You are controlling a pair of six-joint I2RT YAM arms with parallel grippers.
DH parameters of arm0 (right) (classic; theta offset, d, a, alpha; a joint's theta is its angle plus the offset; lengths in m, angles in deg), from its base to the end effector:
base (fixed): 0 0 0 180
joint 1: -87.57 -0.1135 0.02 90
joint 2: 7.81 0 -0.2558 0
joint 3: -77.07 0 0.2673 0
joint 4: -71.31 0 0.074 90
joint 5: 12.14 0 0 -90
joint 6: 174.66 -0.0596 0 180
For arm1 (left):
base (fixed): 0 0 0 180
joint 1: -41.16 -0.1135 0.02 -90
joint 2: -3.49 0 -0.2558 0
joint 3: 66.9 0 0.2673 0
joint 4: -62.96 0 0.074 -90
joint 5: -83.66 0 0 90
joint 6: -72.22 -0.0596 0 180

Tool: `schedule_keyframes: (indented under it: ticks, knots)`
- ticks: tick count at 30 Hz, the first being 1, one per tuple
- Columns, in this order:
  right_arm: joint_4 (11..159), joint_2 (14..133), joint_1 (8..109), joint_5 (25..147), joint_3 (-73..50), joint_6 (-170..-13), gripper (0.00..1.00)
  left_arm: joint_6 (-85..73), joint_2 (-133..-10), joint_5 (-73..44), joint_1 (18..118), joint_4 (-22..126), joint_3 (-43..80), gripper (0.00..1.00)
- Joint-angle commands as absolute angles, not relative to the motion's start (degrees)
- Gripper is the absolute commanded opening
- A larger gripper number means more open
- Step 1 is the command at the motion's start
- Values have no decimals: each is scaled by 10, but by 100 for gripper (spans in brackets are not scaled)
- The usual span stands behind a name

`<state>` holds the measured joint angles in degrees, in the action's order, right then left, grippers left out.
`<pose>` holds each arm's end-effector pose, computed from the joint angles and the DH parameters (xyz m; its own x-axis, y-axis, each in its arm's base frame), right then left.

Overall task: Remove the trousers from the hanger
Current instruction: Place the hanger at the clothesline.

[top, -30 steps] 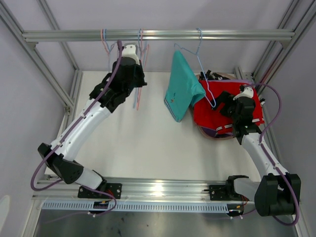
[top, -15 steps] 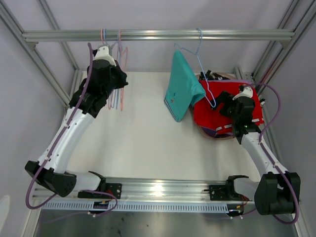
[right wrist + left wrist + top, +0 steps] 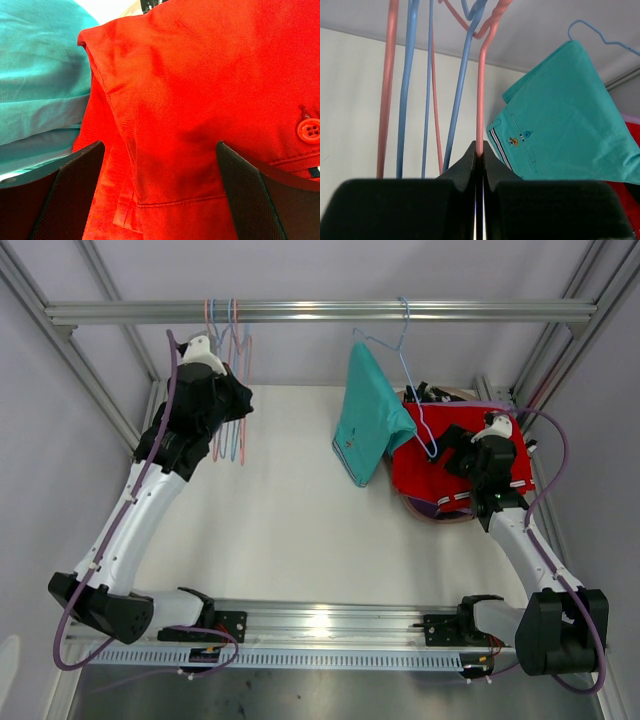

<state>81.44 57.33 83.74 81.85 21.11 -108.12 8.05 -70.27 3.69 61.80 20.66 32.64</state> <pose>0.3013 0.0243 0.2588 -0.3553 0.3742 -0.8566 0.0101 0.9178 0.3968 0.2997 -0.1018 0.4376 -0.3227 -0.3369 -0.8845 0.0558 0.9261 -0.3731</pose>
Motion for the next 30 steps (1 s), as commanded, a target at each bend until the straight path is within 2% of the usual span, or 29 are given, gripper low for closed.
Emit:
schedule_keyframes:
  ticks: [1,7,10,20,26,30]
  knots:
    - [857,578,838,835,209,-1080,97,89,-677,4,614,199,309,11]
    - [860,575,838,837,207,-1076,97,84,-653,3,614,208,289,26]
    - [860,573,838,843,207,-1077,97,84,-646,0,614,196,297,30]
    - [859,568,838,846,206,-1077,98,74,-599,-5,633,177,315,31]
    - [860,565,838,852,205,-1077,98,78,-601,-39,724,220,335,37]
    - [861,563,838,860,203,-1077,98,88,-648,-47,799,255,368,43]
